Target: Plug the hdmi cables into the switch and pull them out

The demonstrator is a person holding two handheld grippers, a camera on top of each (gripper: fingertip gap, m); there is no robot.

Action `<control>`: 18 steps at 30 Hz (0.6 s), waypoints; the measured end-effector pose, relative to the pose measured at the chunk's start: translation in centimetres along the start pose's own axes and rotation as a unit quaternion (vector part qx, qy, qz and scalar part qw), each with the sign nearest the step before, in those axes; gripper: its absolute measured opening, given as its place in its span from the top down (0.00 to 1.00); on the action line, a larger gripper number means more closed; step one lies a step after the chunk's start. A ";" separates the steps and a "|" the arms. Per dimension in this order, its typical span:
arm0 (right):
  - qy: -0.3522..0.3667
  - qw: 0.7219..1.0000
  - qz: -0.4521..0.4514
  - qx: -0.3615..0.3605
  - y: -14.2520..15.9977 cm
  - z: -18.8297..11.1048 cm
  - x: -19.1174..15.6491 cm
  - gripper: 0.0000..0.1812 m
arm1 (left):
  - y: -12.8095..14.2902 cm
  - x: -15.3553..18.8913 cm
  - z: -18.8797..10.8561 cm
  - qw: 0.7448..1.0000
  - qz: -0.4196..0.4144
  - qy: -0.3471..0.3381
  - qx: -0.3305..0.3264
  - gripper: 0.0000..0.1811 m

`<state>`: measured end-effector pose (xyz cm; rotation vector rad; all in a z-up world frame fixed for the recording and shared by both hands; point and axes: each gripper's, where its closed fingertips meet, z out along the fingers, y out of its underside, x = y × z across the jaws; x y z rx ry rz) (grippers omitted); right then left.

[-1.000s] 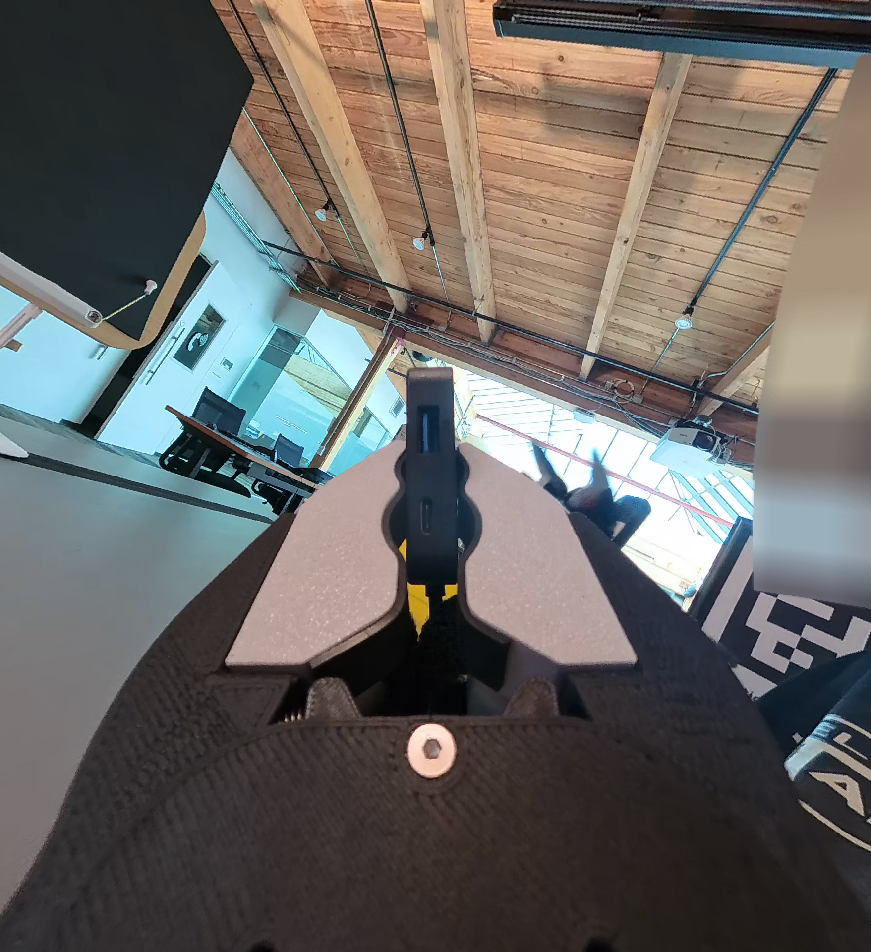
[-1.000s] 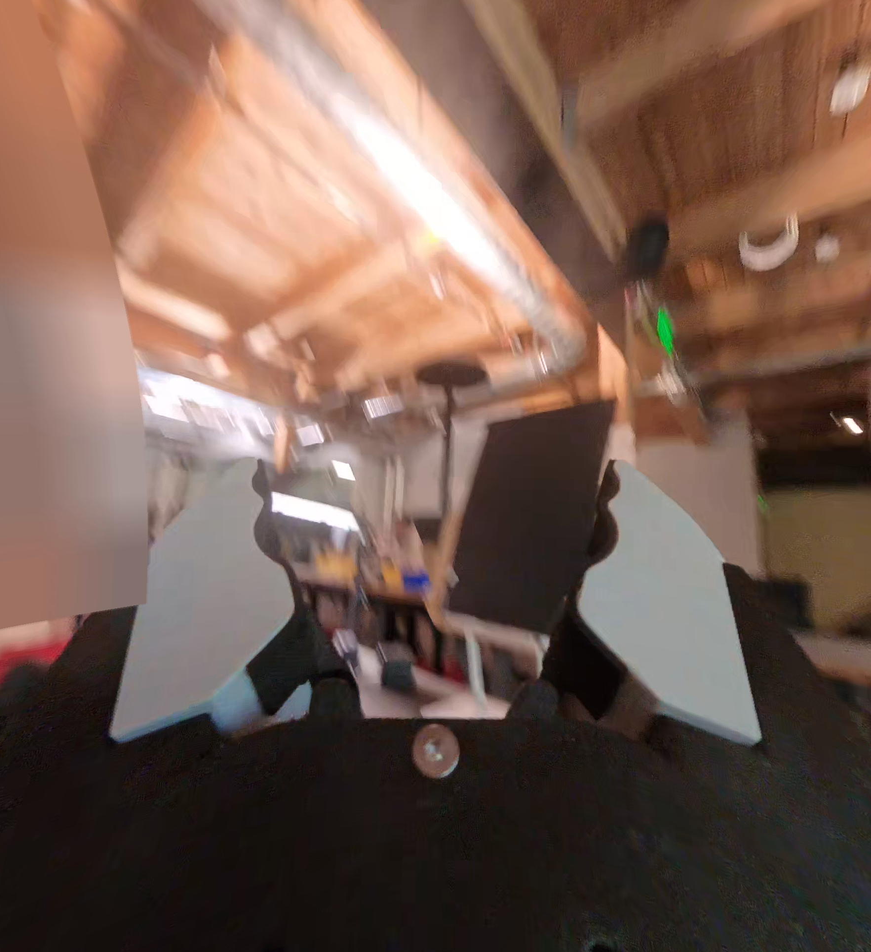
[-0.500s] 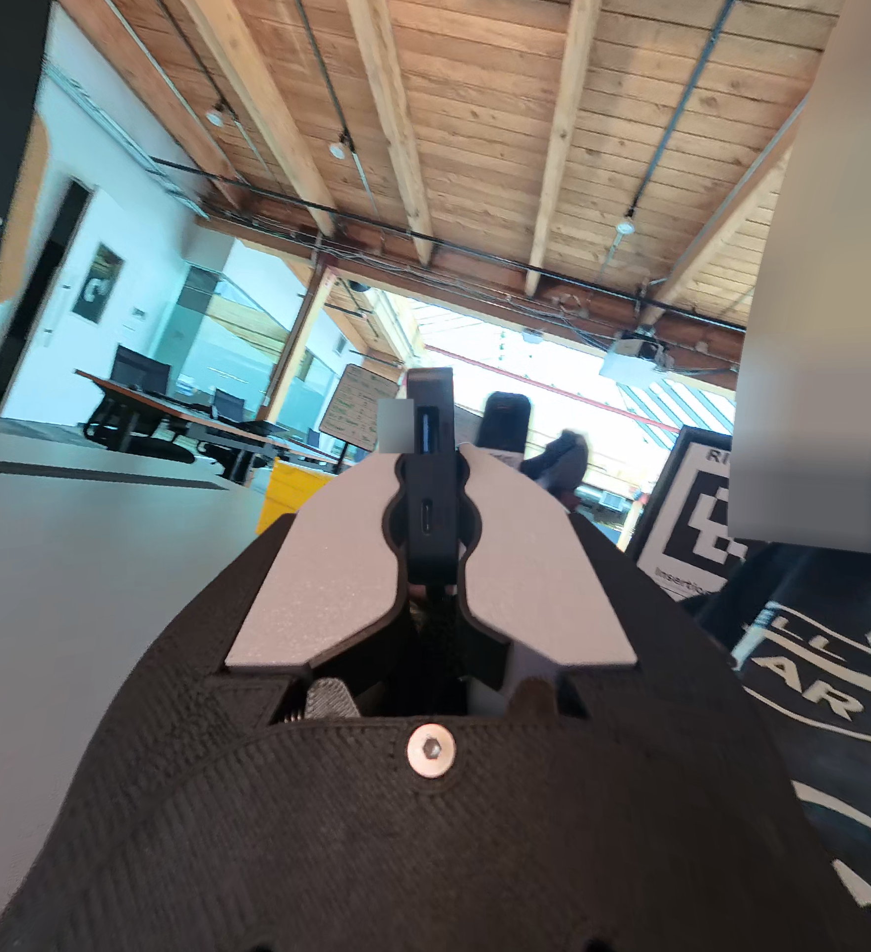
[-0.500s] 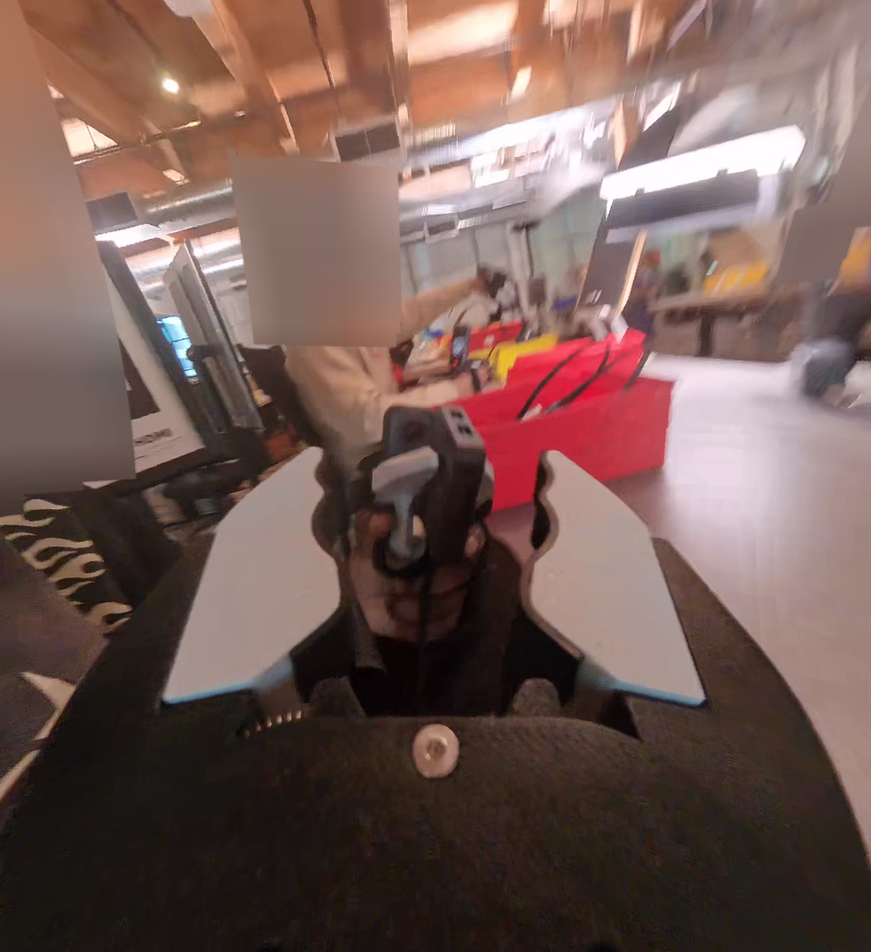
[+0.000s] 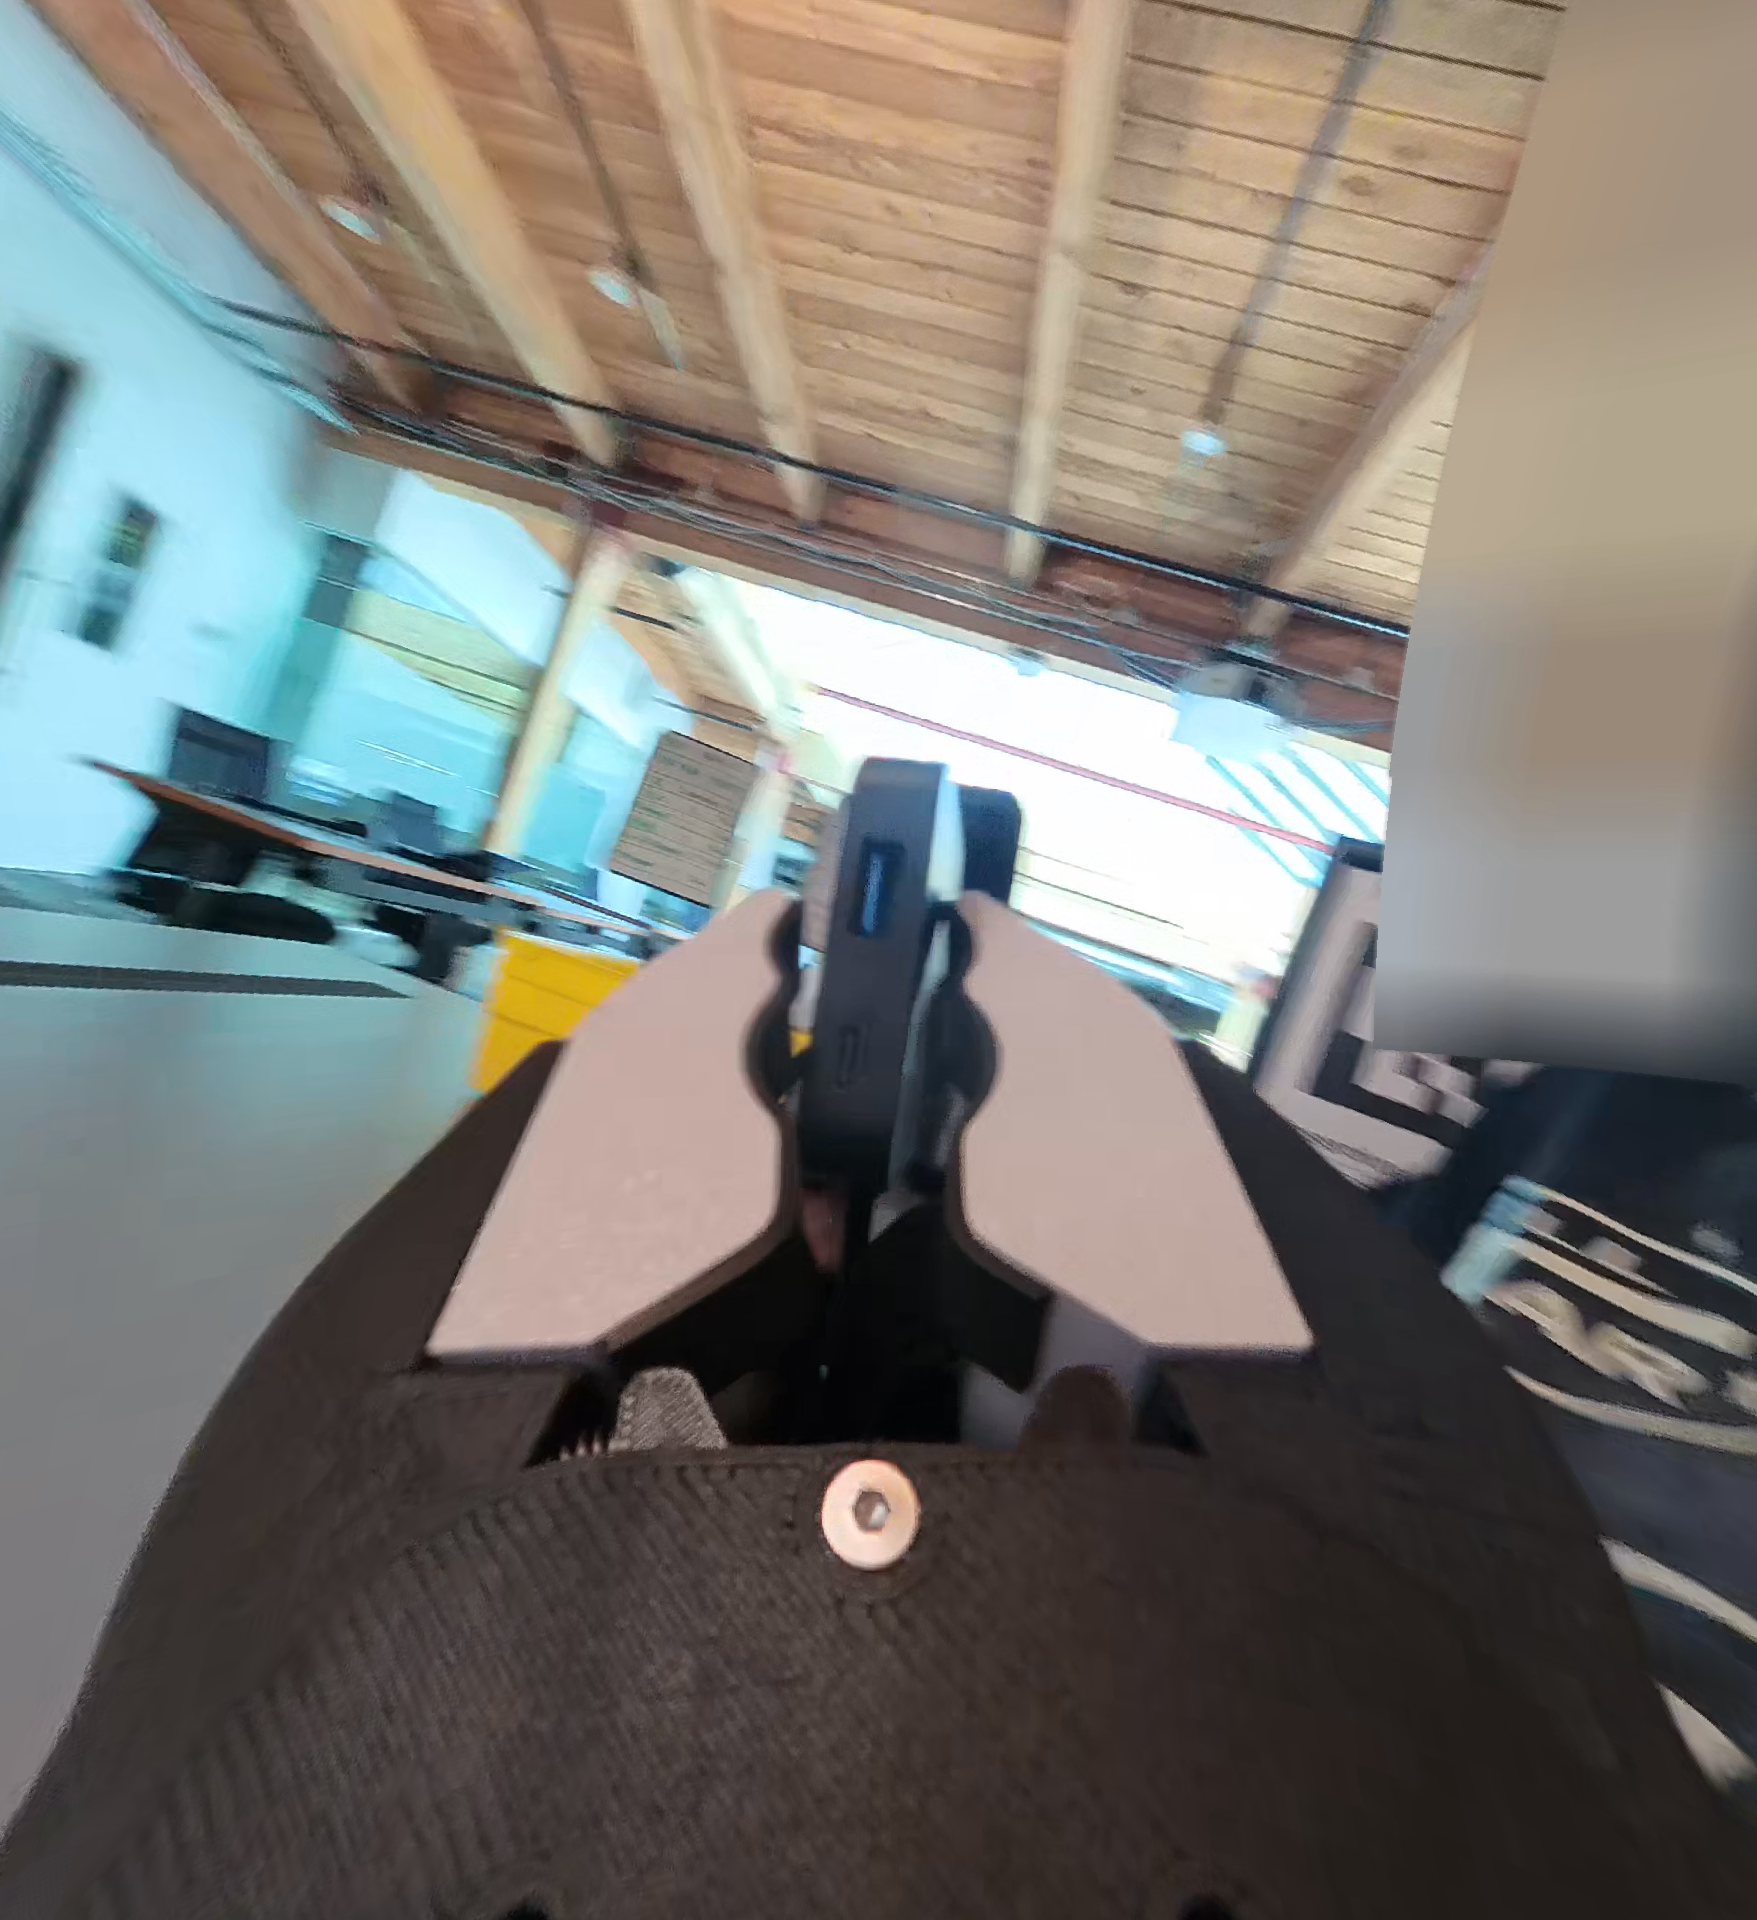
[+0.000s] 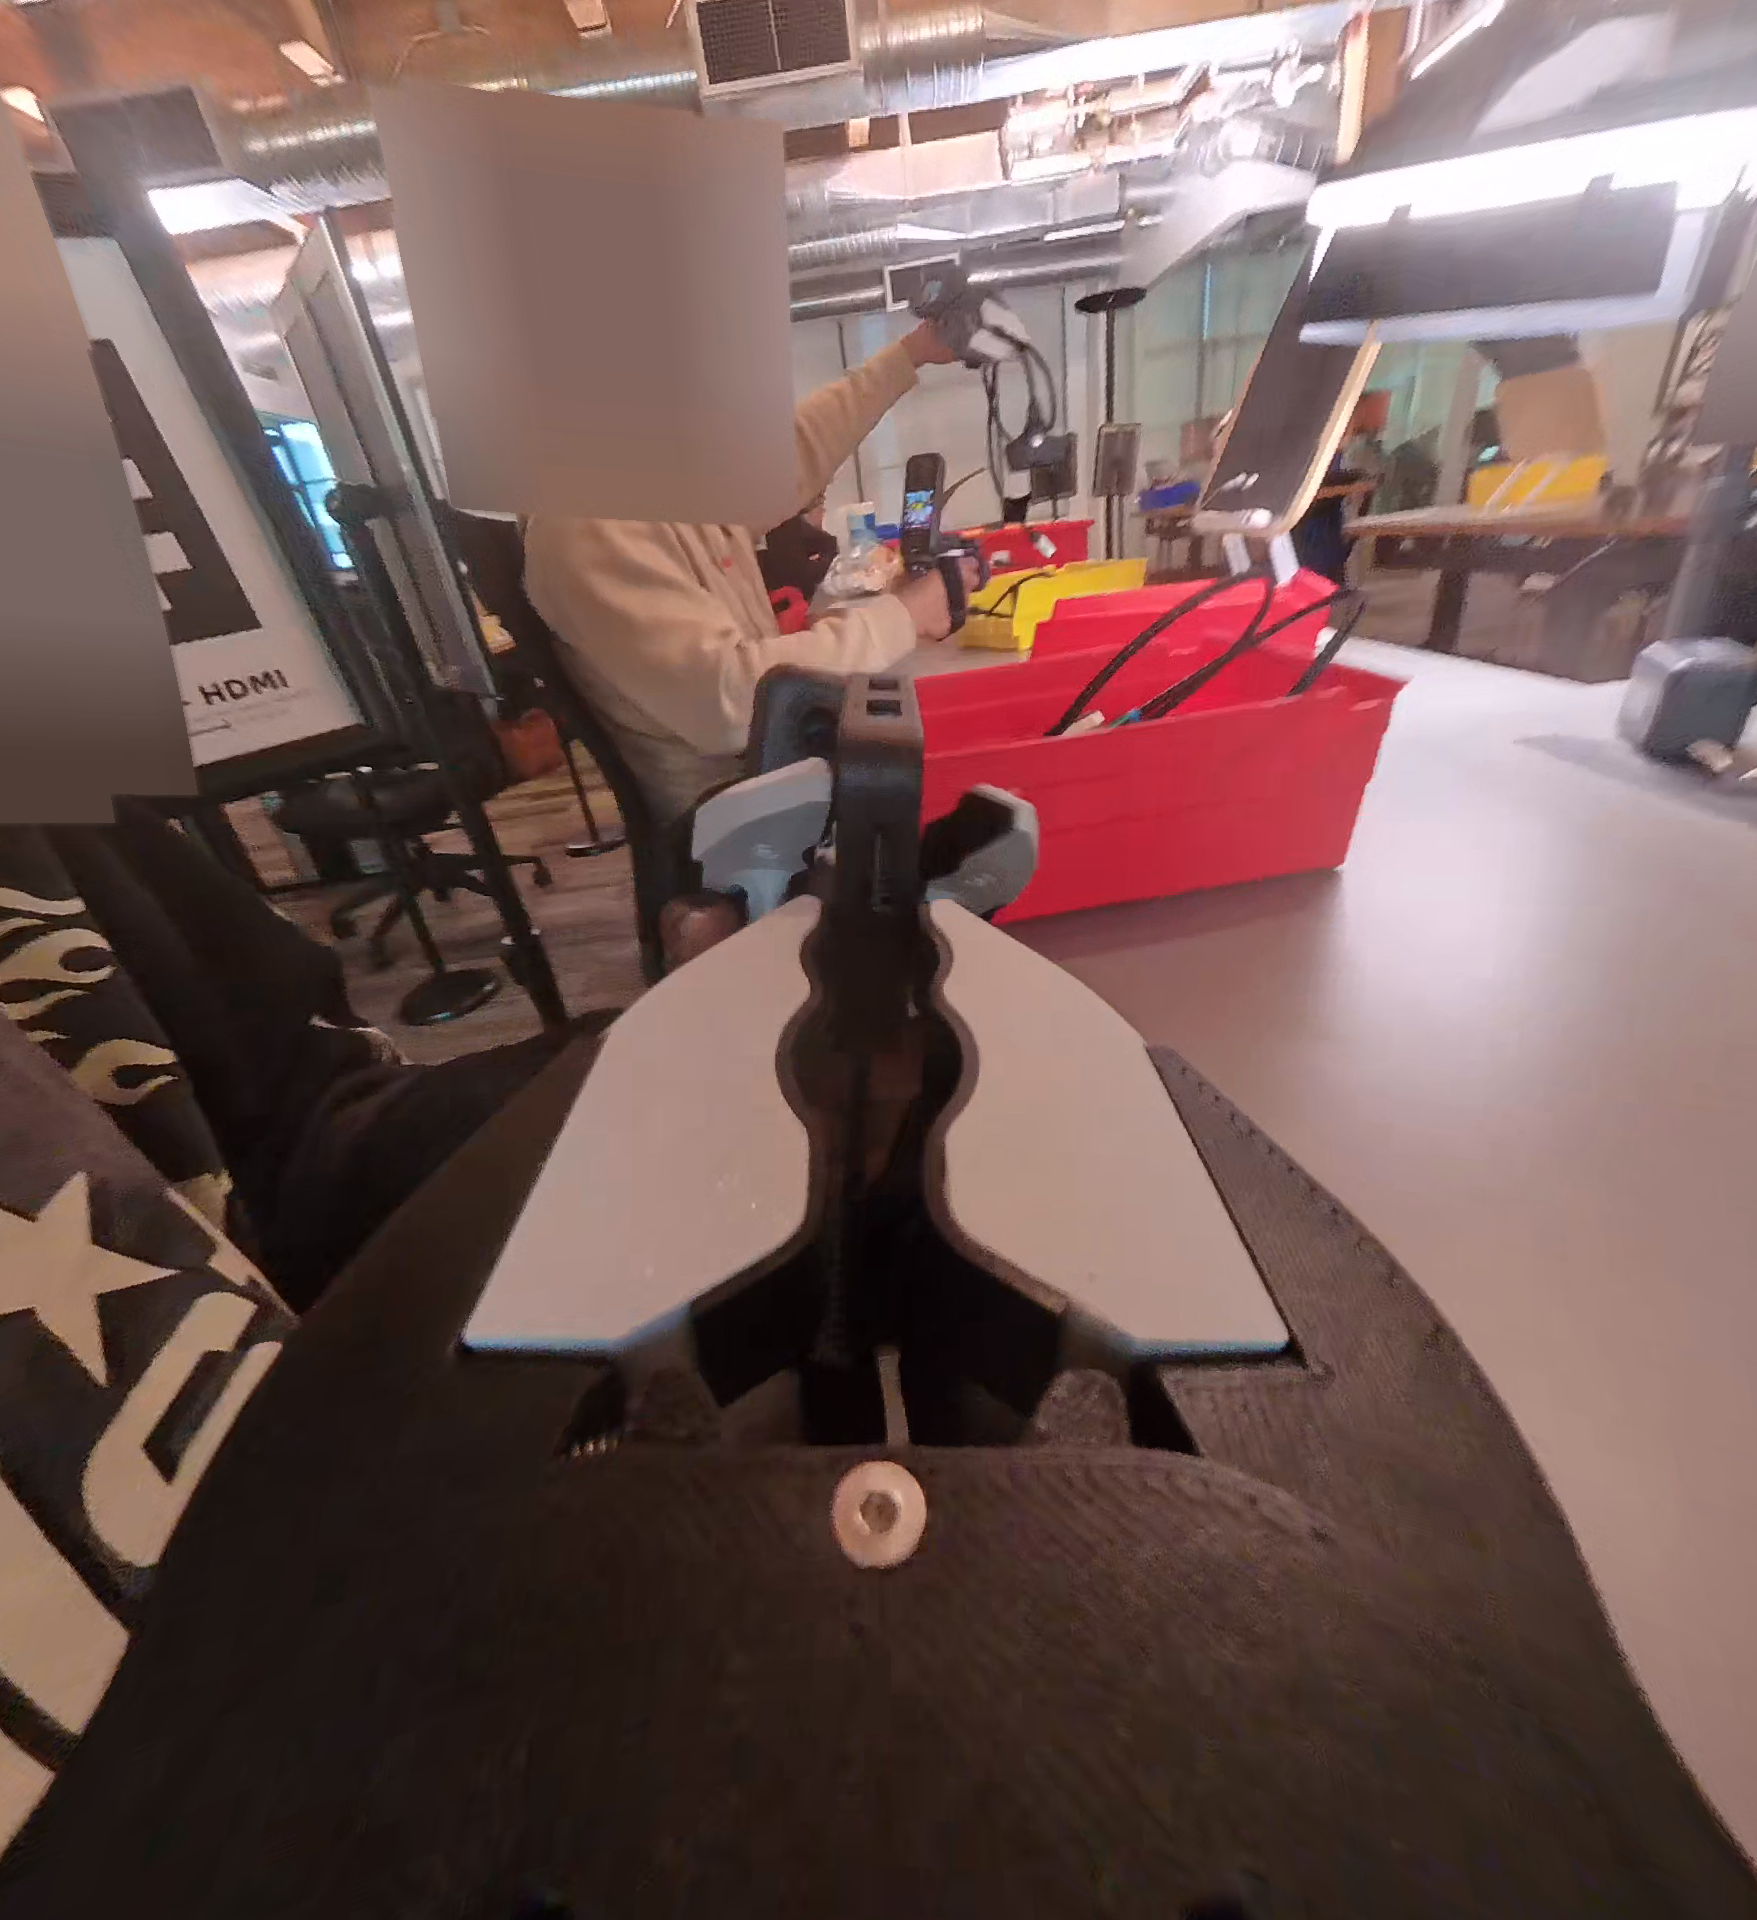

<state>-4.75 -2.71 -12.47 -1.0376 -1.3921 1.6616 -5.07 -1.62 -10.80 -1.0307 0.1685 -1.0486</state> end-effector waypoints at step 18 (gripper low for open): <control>0.370 0.842 -0.386 0.073 -22.1 -24.3 7.3 0.92 | -2.0 -2.5 -0.5 0.986 0.096 -0.111 0.074 0.43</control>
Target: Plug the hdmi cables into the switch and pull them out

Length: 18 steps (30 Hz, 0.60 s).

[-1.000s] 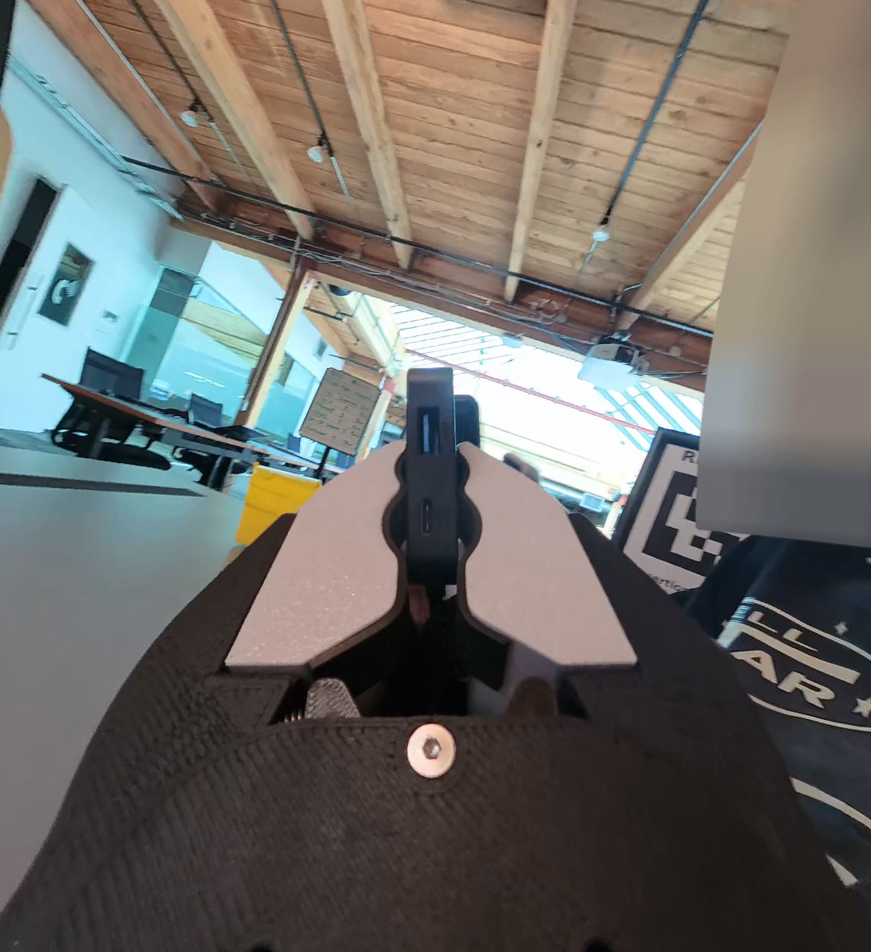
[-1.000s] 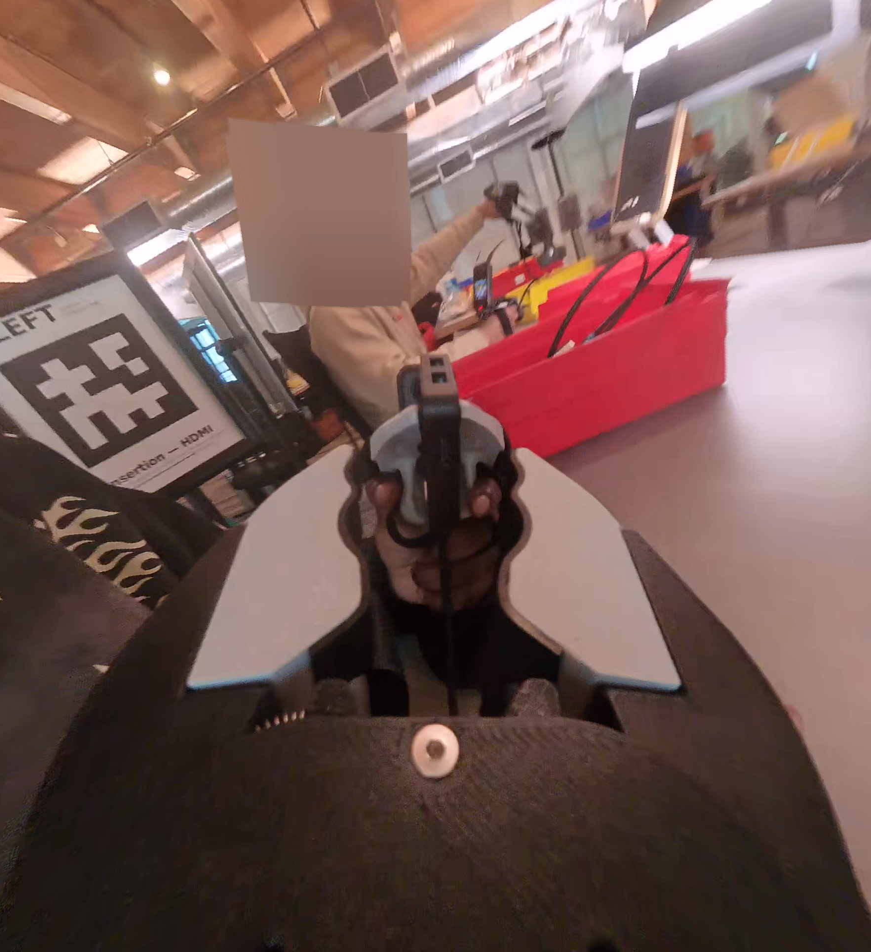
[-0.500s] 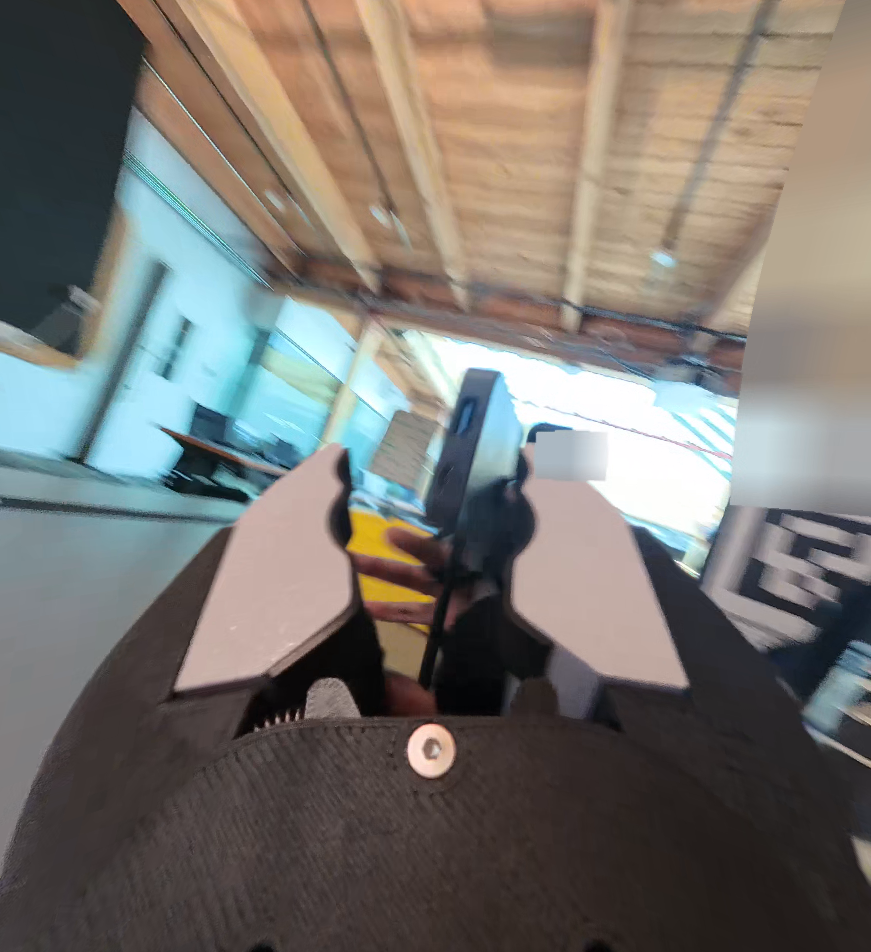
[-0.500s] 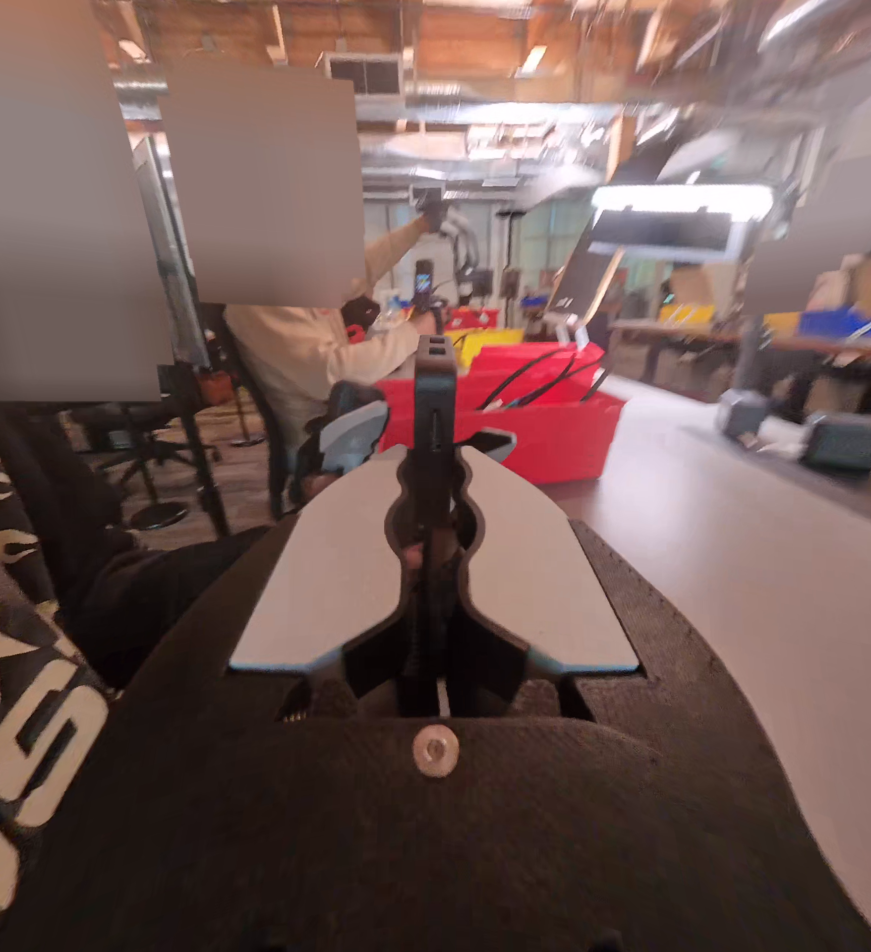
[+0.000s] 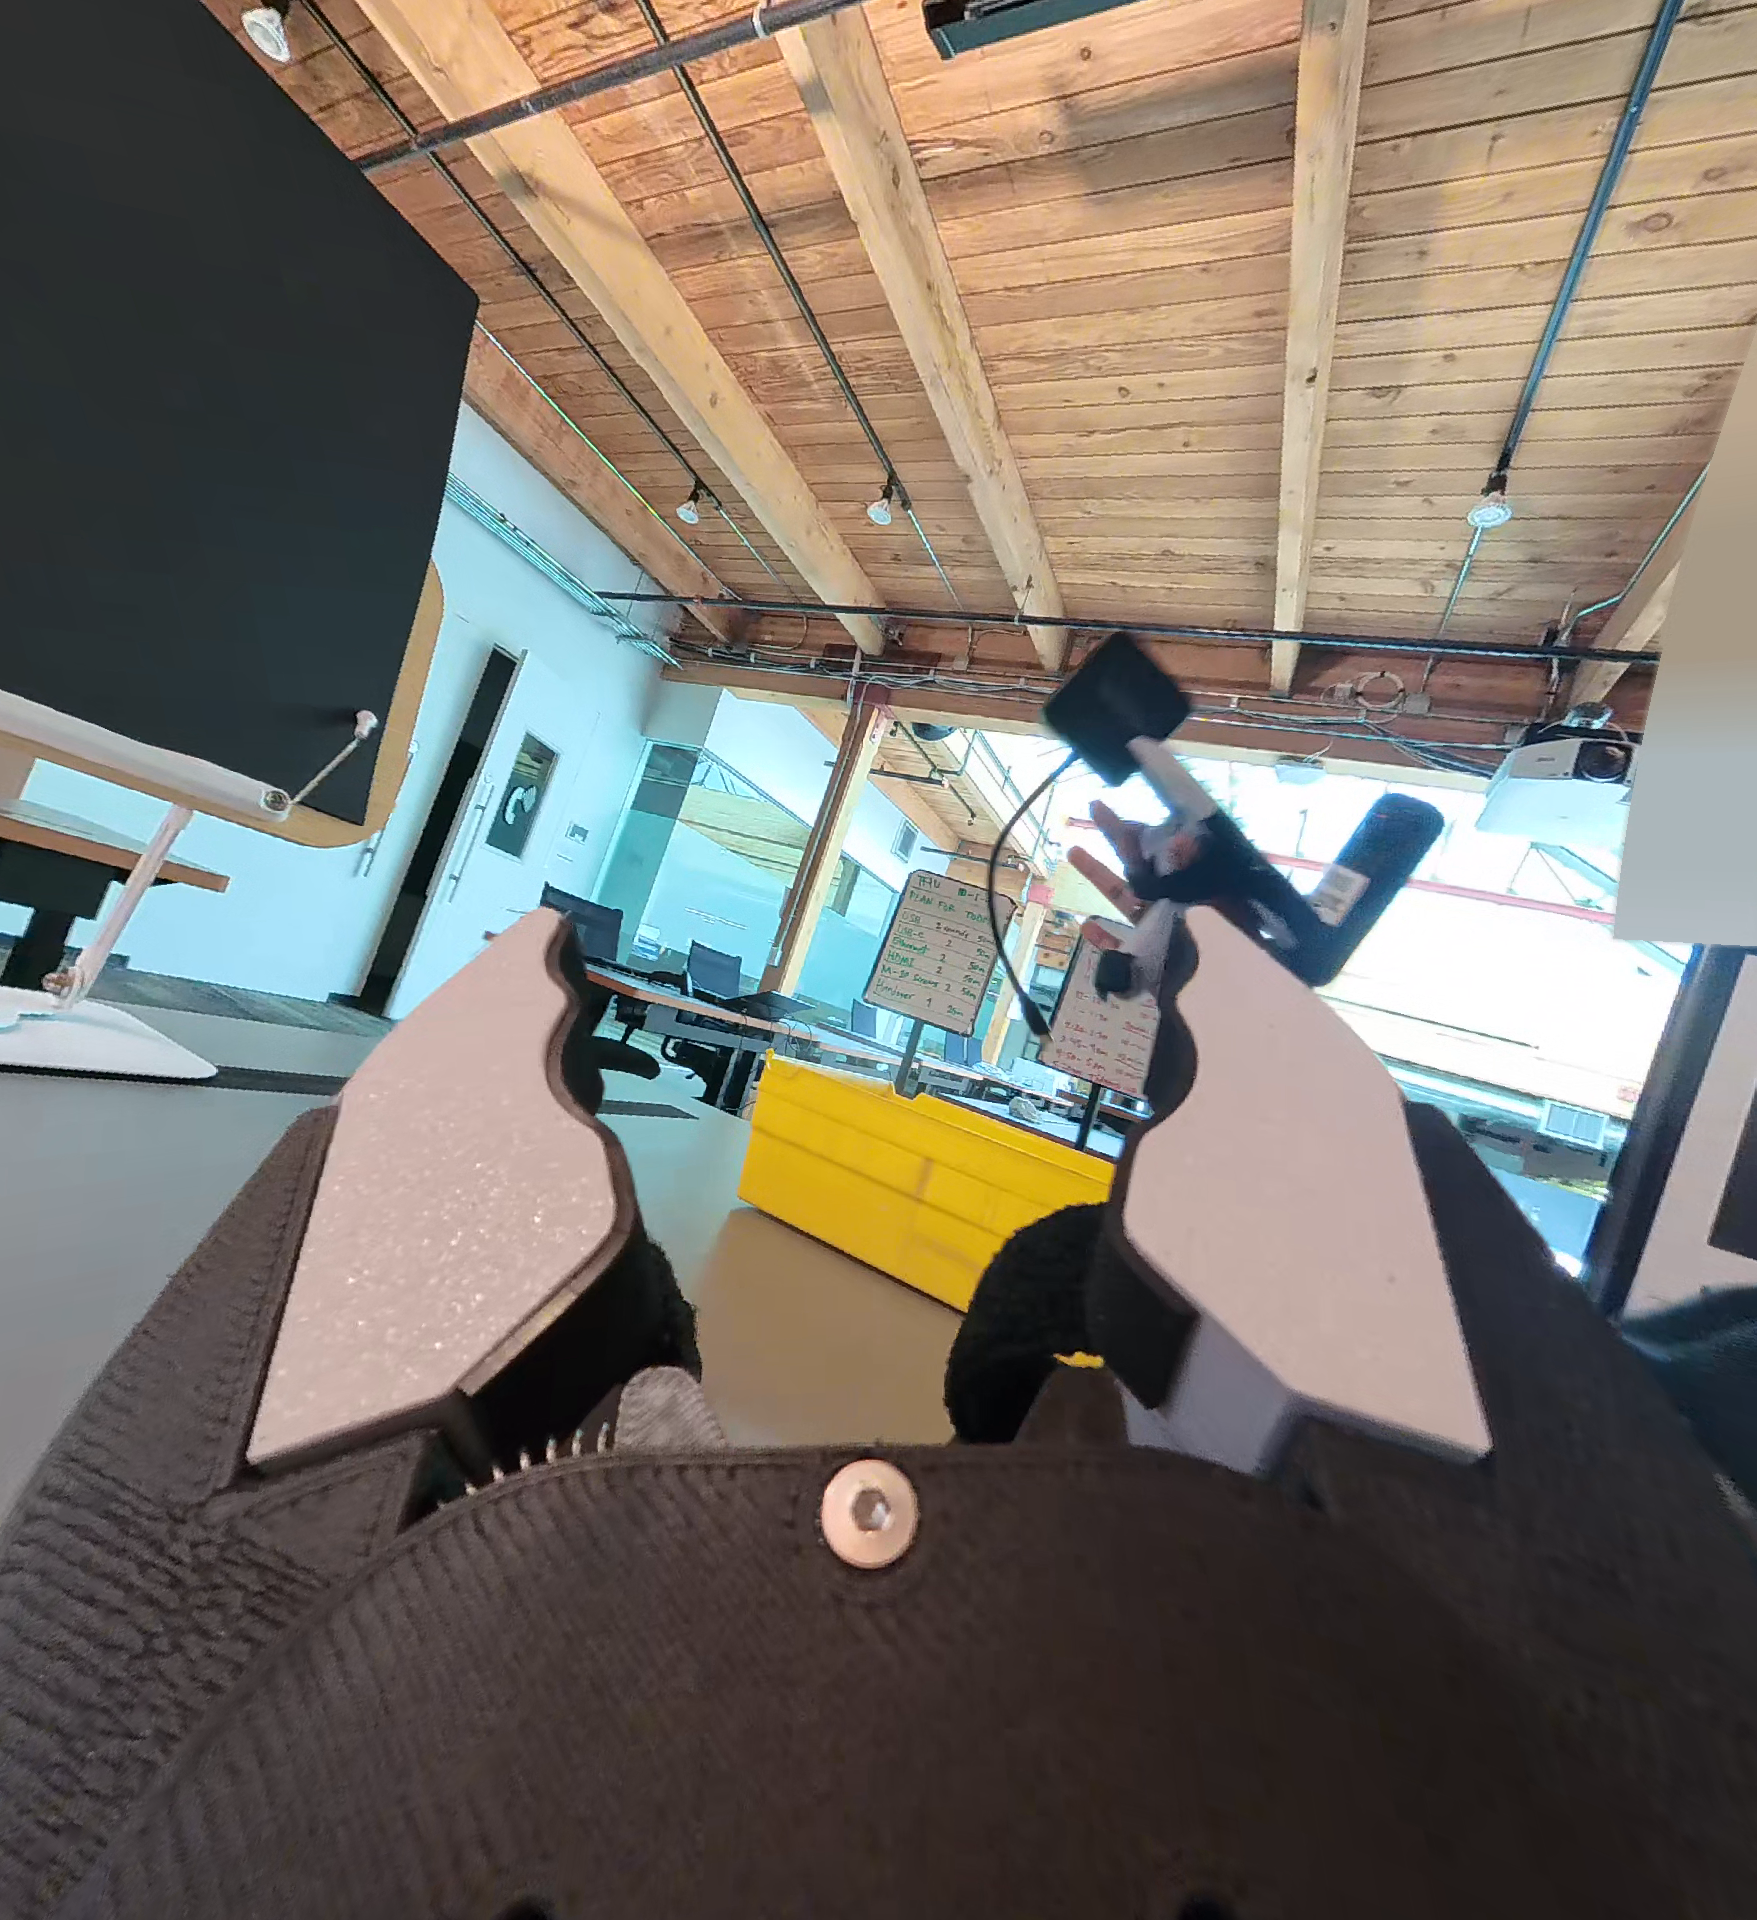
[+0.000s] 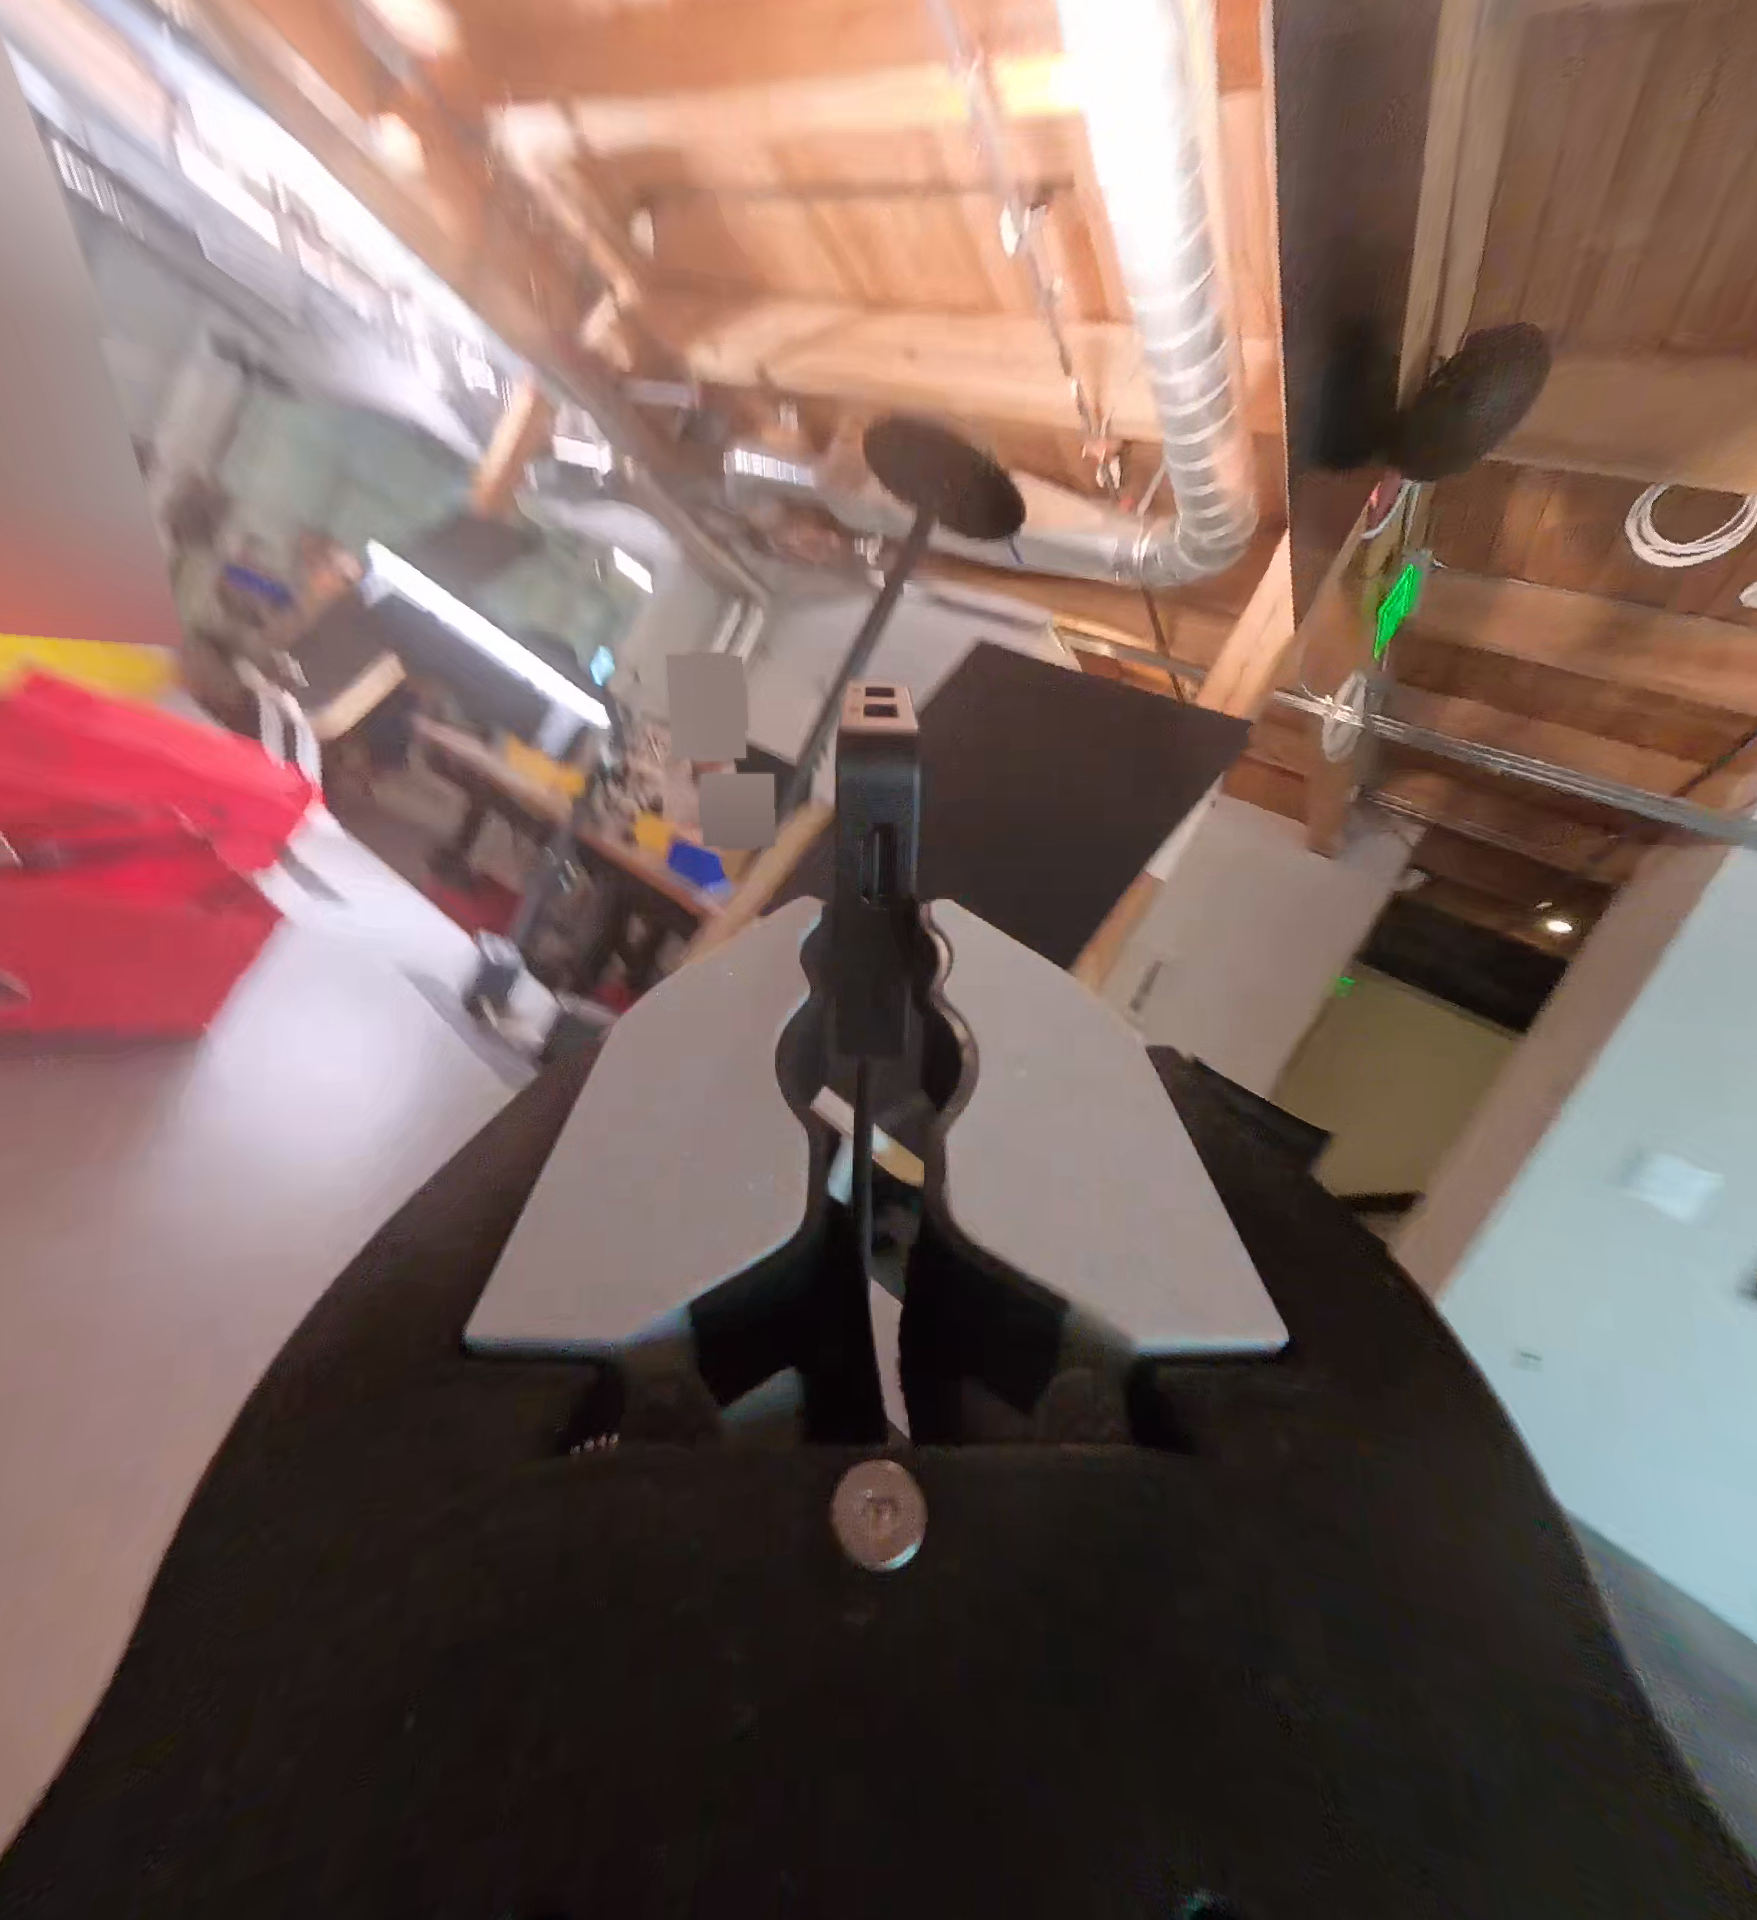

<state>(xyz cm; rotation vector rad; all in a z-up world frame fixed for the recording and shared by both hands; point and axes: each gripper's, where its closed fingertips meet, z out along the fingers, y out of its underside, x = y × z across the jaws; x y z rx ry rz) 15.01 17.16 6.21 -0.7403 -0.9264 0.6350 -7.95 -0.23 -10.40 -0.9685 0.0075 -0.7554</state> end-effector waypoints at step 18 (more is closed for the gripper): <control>-0.217 0.868 -0.047 -0.445 24.8 -8.8 3.9 0.93 | -0.1 -0.4 0.0 1.000 -0.031 0.000 0.006 0.47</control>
